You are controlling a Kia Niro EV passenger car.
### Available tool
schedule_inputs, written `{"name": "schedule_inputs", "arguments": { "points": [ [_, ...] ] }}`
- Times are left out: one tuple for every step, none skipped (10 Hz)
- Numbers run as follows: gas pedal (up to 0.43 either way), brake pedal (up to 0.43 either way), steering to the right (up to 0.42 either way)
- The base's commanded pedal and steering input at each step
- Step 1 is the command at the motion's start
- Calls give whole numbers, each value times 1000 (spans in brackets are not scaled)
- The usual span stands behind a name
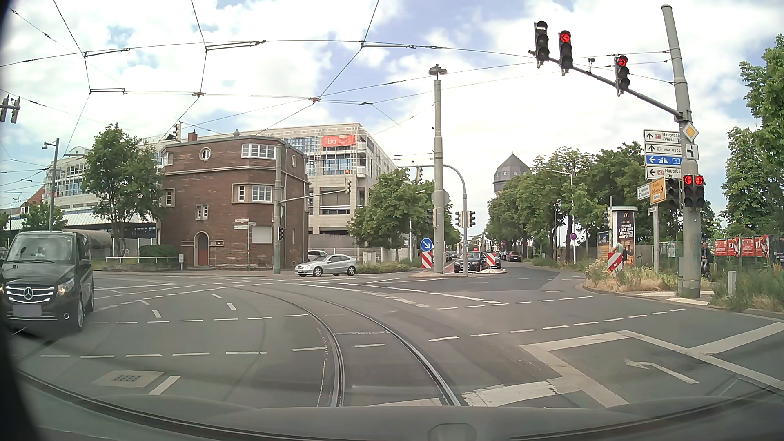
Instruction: Follow the waypoints while adhering to traffic rules and regulations
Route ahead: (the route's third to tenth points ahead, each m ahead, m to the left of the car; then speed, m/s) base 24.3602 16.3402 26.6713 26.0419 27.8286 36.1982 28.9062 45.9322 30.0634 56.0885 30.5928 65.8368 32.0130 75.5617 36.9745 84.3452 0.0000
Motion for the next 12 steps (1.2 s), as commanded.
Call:
{"name": "schedule_inputs", "arguments": {
  "points": [
    [0,232,-109],
    [0,238,-110],
    [0,238,-110],
    [0,238,-109],
    [0,238,-109],
    [0,238,-110],
    [0,238,-110],
    [0,238,-110],
    [0,238,-110],
    [0,238,-110],
    [0,238,-110],
    [0,238,-110]
  ]
}}
